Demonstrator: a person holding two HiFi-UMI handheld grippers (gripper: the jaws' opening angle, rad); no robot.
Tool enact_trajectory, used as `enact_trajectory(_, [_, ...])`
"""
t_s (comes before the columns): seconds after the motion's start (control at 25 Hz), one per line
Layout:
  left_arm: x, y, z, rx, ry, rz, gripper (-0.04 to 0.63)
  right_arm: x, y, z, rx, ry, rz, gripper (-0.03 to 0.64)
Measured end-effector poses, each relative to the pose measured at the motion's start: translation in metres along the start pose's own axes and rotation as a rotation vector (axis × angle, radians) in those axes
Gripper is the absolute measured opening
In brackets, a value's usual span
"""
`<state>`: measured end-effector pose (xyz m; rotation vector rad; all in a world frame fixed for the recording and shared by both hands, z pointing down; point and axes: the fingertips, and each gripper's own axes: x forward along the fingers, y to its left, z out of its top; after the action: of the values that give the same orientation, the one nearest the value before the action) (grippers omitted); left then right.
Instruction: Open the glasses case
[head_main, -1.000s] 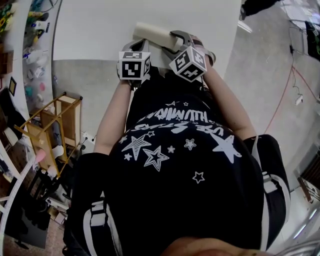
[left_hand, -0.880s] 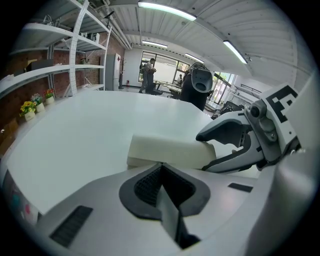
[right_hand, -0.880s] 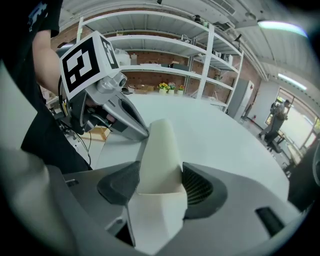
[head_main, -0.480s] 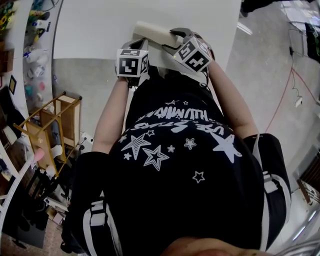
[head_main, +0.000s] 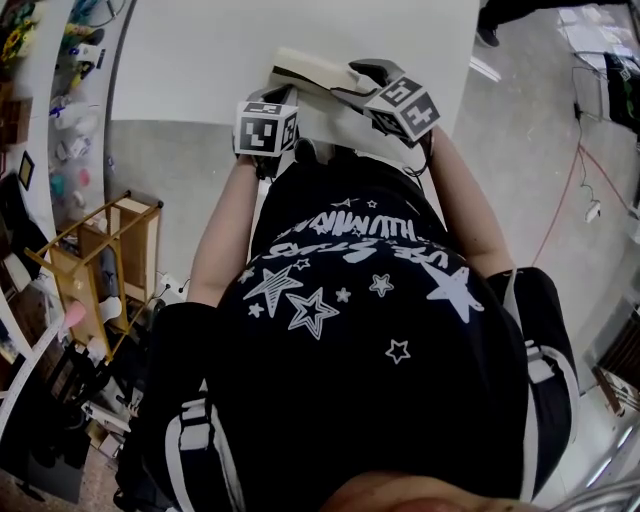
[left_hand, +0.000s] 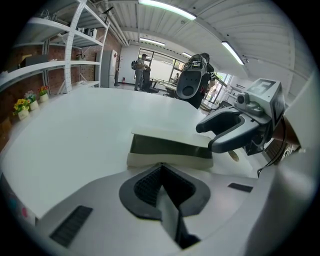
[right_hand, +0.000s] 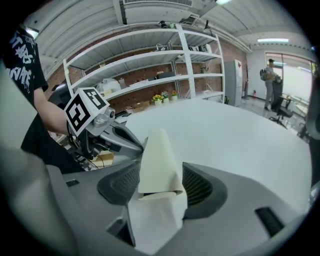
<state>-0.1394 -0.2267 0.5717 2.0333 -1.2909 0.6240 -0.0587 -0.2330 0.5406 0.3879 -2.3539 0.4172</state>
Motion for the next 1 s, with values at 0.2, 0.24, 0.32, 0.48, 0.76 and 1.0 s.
enact_trajectory(0.2, [-0.007, -0.002, 0.001, -0.007, 0.015, 0.007, 0.011, -0.011, -0.013, 0.010, -0.007, -0.033, -0.067, 0.273])
enact_trajectory(0.24, [-0.004, -0.001, 0.000, -0.005, 0.009, 0.001, 0.011, -0.013, -0.017, 0.013, 0.007, -0.047, -0.078, 0.273])
enact_trajectory(0.32, [-0.005, -0.002, 0.001, -0.002, 0.015, 0.003, 0.011, -0.014, -0.028, 0.017, 0.061, -0.084, -0.097, 0.264])
enact_trajectory(0.48, [-0.010, -0.005, 0.005, 0.001, 0.023, -0.002, 0.011, -0.021, -0.045, 0.014, 0.145, -0.096, -0.135, 0.212])
enact_trajectory(0.76, [-0.012, -0.004, 0.004, 0.013, 0.025, -0.041, 0.011, -0.017, -0.047, 0.014, 0.214, -0.102, -0.163, 0.212])
enact_trajectory(1.0, [-0.017, -0.005, 0.007, 0.052, 0.010, -0.070, 0.011, -0.023, -0.041, 0.024, 0.191, -0.156, -0.187, 0.212])
